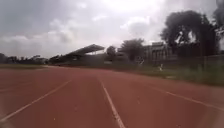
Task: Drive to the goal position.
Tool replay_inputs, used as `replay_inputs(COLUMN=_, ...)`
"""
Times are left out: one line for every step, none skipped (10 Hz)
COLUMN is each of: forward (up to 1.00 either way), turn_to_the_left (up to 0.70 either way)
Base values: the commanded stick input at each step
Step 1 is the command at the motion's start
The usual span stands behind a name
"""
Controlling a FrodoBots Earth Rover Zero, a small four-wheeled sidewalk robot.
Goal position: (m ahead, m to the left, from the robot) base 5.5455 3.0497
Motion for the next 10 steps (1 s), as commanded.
replay_inputs(forward=0.45, turn_to_the_left=0.0)
replay_inputs(forward=0.45, turn_to_the_left=0.0)
replay_inputs(forward=0.45, turn_to_the_left=0.0)
replay_inputs(forward=0.45, turn_to_the_left=0.0)
replay_inputs(forward=0.45, turn_to_the_left=0.0)
replay_inputs(forward=0.45, turn_to_the_left=0.0)
replay_inputs(forward=0.45, turn_to_the_left=0.0)
replay_inputs(forward=0.45, turn_to_the_left=0.0)
replay_inputs(forward=0.45, turn_to_the_left=0.0)
replay_inputs(forward=0.45, turn_to_the_left=0.0)
